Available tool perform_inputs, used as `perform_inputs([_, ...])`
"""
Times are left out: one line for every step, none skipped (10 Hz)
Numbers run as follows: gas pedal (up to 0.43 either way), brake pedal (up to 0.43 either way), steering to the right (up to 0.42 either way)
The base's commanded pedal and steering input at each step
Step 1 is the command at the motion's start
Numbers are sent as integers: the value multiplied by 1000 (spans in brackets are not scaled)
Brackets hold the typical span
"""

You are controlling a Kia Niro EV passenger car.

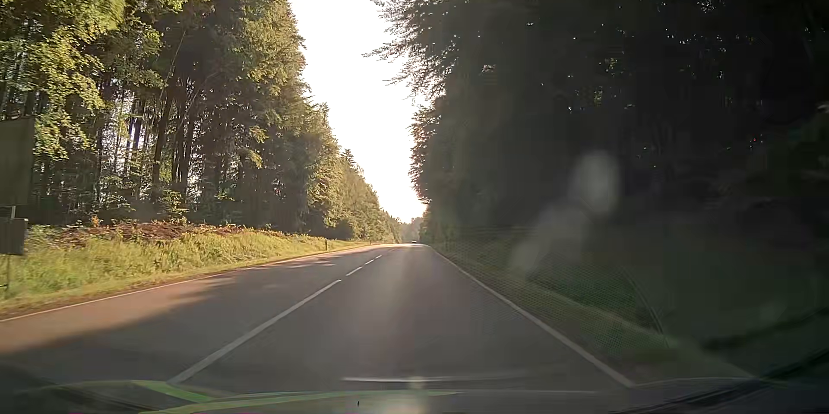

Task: Follow the waypoints while adhering to traffic rules and regulations

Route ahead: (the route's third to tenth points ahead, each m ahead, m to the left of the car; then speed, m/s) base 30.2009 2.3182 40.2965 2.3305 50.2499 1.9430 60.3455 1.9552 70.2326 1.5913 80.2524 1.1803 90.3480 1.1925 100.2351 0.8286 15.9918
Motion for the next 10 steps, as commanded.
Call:
perform_inputs([319,0,1])
perform_inputs([319,0,1])
perform_inputs([319,0,1])
perform_inputs([319,0,1])
perform_inputs([319,0,1])
perform_inputs([319,0,1])
perform_inputs([319,0,1])
perform_inputs([319,0,1])
perform_inputs([319,0,1])
perform_inputs([319,0,1])
